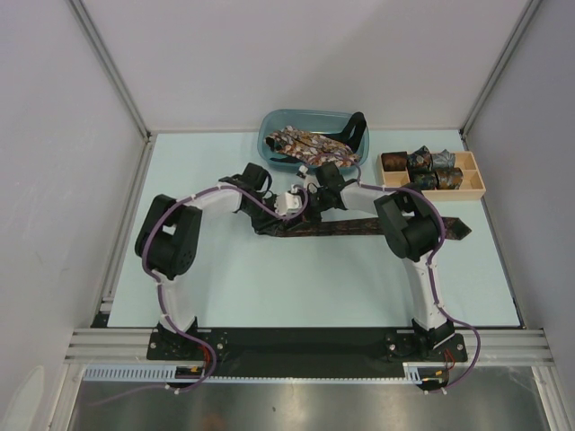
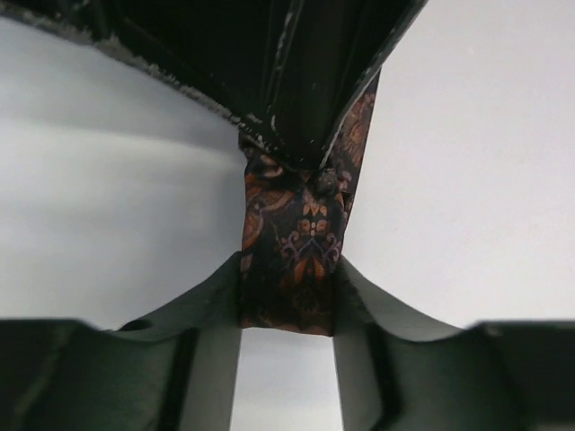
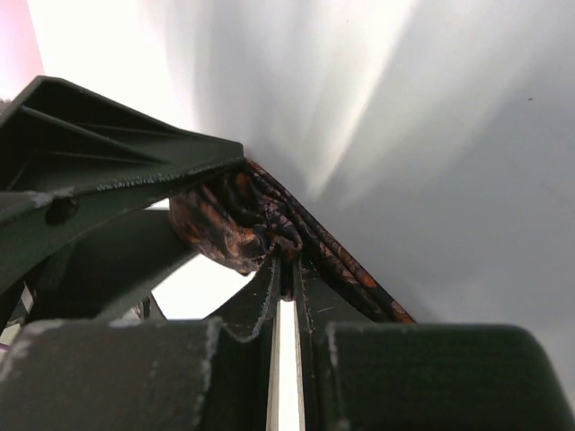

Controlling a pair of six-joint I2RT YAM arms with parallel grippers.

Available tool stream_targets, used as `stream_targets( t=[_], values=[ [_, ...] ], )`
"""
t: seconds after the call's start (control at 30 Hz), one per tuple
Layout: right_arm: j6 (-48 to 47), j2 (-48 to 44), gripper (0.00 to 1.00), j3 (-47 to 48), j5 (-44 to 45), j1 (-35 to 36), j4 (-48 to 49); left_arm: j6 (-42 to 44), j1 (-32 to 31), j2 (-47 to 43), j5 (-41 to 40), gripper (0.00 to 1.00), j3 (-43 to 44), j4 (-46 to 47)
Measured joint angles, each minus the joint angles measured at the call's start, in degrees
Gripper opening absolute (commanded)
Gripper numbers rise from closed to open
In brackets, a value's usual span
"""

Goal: Roll the ties
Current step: Roll the tie at the center of the board.

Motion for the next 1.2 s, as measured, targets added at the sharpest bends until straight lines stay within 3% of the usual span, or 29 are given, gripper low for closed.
stream_targets(
  t=[0.07,0.17,0.2,0.33,0.6,1.03,1.2],
  values=[
    [0.0,0.0,0.0,0.0,0.0,0.1,0.1,0.1,0.5,0.0,0.0,0.4,0.0,0.0],
    [0.1,0.0,0.0,0.1,0.0,0.4,0.3,0.2,1.0,-0.2,0.1,0.52,-0.4,0.1],
    [0.2,0.0,0.0,0.1,0.0,0.5,0.3,0.3,1.1,-0.3,0.1,0.6,-0.5,0.1],
    [0.2,0.0,0.0,0.2,0.2,1.1,0.1,1.4,2.4,-1.6,0.5,0.65,-2.2,-0.3],
    [0.2,0.0,0.0,0.2,0.5,1.3,-0.2,2.2,3.7,-2.4,2.5,0.52,-2.3,-1.4],
    [0.9,0.9,0.0,1.4,0.0,1.1,-1.0,1.9,-1.2,-0.5,4.9,0.54,4.0,-2.7],
    [1.1,1.0,0.0,1.4,-0.3,0.9,-0.9,1.3,-2.8,2.7,4.1,0.46,5.9,-2.9]
  ],
)
